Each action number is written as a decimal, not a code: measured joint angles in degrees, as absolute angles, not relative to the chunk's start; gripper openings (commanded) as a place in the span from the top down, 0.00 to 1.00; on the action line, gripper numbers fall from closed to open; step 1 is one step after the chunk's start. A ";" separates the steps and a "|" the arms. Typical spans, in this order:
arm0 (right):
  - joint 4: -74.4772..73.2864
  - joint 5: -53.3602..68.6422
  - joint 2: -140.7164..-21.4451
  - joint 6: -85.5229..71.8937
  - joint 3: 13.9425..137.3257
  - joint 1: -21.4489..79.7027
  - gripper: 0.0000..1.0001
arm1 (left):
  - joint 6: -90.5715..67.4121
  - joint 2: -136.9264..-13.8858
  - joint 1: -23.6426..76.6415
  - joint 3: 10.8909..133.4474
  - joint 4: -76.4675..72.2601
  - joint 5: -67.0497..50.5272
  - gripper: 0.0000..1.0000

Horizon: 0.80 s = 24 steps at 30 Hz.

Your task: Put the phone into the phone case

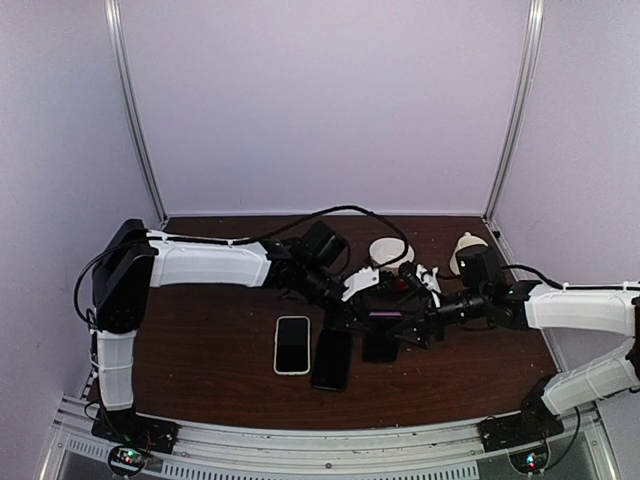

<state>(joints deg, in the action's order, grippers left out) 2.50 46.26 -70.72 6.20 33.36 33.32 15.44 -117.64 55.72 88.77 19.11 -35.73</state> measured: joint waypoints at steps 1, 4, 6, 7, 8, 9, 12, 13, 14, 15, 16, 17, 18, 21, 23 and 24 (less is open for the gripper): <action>2.26 46.54 -70.91 7.14 33.32 33.28 0.38 | 16.29 -117.64 55.77 88.86 19.51 -35.75 1.00; 2.79 46.89 -70.94 8.62 32.91 33.06 0.60 | 18.04 -117.64 56.07 89.06 19.97 -35.77 1.00; 4.16 46.92 -70.89 8.95 31.79 32.99 0.69 | 18.87 -117.64 56.21 89.23 20.23 -35.75 1.00; 4.69 46.89 -70.83 9.08 31.18 32.99 0.72 | 19.16 -117.64 56.27 89.27 20.40 -35.75 1.00; 5.04 46.85 -70.74 9.15 30.63 32.99 0.75 | 19.51 -117.64 56.36 89.38 20.60 -35.75 1.00; 5.19 46.83 -70.67 9.41 30.28 33.01 0.78 | 19.75 -117.64 56.38 89.43 20.69 -35.73 1.00; 5.45 46.44 -70.43 10.68 29.74 33.01 0.82 | 20.14 -117.64 56.55 89.54 20.86 -35.66 0.93; 5.52 46.39 -70.26 11.29 29.56 33.04 0.84 | 20.18 -117.64 56.60 89.54 20.84 -35.73 0.83; 5.63 46.28 -70.02 11.81 29.30 33.04 0.86 | 20.18 -117.64 56.62 89.54 20.73 -35.68 0.75; 5.67 46.26 -69.60 12.16 28.93 33.06 0.88 | 20.08 -117.64 56.69 89.54 20.56 -35.66 0.65; 5.93 46.19 -69.17 12.45 28.49 33.08 0.91 | 19.94 -117.64 56.84 89.38 20.12 -35.66 0.58; 6.26 46.04 -68.55 12.67 27.90 33.08 0.93 | 19.92 -117.64 57.04 88.92 19.03 -35.35 0.53; 6.33 45.74 -67.96 12.69 27.40 33.06 0.93 | 19.25 -117.51 57.14 87.90 17.47 -35.11 0.52; 6.72 44.75 -66.65 12.91 26.28 33.01 0.94 | 17.10 -116.60 57.10 82.91 12.75 -34.52 0.52; 6.70 44.56 -66.46 13.26 26.22 32.99 0.94 | 15.42 -116.07 57.04 80.07 9.72 -34.59 0.54; 6.70 44.53 -66.46 13.37 26.20 32.99 0.94 | 14.55 -115.77 56.99 78.89 7.92 -34.76 0.55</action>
